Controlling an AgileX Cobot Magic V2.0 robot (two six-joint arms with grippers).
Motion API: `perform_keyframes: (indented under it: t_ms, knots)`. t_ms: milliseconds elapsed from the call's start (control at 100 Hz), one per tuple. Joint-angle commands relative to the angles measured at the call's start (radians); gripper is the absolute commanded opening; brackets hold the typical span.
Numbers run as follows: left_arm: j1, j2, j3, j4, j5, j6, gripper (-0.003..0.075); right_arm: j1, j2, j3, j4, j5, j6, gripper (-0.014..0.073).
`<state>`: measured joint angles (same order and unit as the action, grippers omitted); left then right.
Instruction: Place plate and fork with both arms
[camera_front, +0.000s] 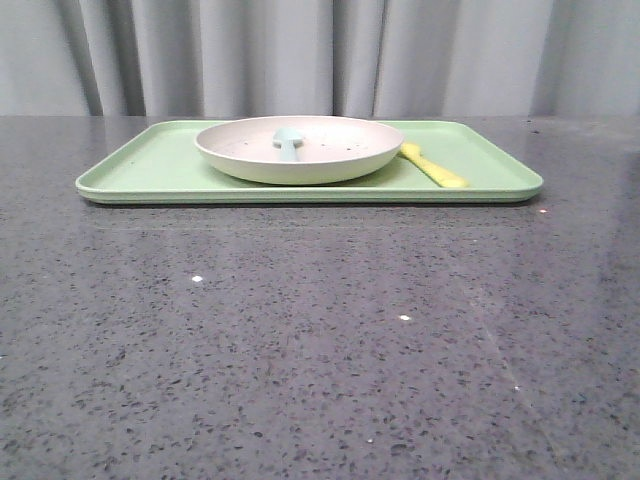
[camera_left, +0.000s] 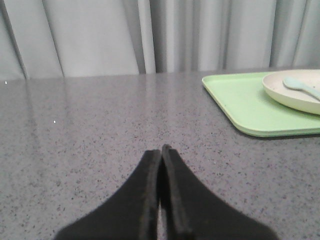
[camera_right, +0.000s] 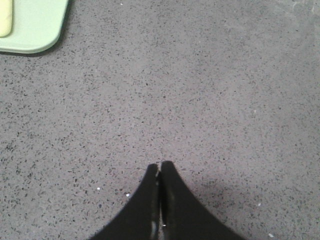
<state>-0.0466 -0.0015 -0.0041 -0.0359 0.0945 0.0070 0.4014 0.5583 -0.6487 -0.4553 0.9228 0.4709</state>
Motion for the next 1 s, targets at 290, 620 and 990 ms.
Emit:
perform_keyframes:
  t_ms: [290,620,990]
  knots:
    - [-0.01,-0.035,-0.002,0.036,-0.074,-0.007,-0.002,-0.006,0.0,-0.023,-0.038,-0.043,0.002,-0.0068]
    - [-0.01,-0.035,0.017,0.064,-0.148,-0.025,-0.002,-0.006,0.0,-0.023,-0.038,-0.042,0.002,-0.0068]
    - [-0.01,-0.035,0.017,0.064,-0.151,-0.029,-0.002,-0.006,0.0,-0.023,-0.038,-0.042,0.002,-0.0068]
